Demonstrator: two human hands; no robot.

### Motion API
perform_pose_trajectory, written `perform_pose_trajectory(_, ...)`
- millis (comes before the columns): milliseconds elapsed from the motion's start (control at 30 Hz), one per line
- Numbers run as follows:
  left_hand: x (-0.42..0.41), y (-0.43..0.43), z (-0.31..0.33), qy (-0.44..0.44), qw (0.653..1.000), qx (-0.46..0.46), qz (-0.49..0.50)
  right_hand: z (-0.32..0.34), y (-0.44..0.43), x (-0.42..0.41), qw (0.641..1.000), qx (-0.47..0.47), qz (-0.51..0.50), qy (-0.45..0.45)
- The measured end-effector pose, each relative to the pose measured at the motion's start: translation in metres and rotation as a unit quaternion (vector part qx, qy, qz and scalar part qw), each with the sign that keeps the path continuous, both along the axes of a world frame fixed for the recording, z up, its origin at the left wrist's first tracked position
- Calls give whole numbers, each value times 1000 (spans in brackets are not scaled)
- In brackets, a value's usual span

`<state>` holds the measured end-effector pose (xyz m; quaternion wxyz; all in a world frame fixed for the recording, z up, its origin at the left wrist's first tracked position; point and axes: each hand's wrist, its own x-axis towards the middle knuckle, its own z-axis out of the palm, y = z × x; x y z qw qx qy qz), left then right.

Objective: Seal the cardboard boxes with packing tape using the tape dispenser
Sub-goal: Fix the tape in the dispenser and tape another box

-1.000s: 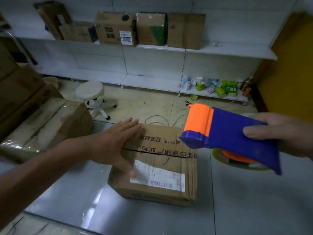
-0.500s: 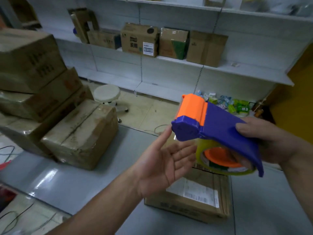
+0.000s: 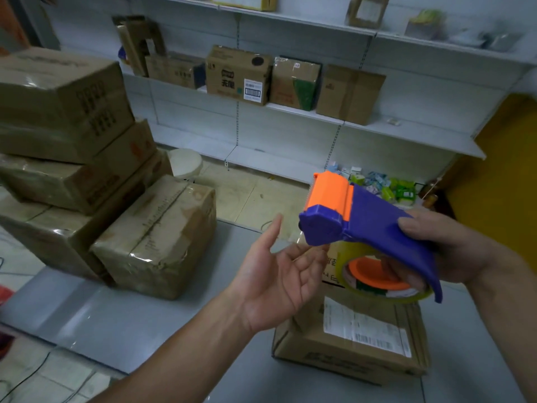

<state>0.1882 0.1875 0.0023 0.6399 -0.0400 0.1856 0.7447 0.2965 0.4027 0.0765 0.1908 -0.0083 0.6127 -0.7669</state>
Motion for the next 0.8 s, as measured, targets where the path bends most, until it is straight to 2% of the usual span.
perform_pose_trajectory(133,-13,-8,3,49,998,-34,15,-4,-4,7,999,29,-25,-14)
perform_pose_trajectory(233,-18,-12,2,53,995,-64,51,-4,0,14,995,75,-57,-30)
perform_pose_trajectory(367,-24,-11,1,105,984,-113,94,2,4,14,994,90,-50,-38)
perform_pose_trajectory(533,-34,-9,-5,280,926,-192,162,3,18,12,978,165,-70,-102)
perform_pose_trajectory(667,-29,-8,-11,447,836,-245,204,0,28,9,963,215,-3,-161)
perform_pose_trajectory(700,-26,-8,-12,456,827,-255,209,-1,31,9,960,222,10,-173)
perform_pose_trajectory(800,-16,-7,-17,437,831,-275,208,-4,38,11,951,247,27,-183)
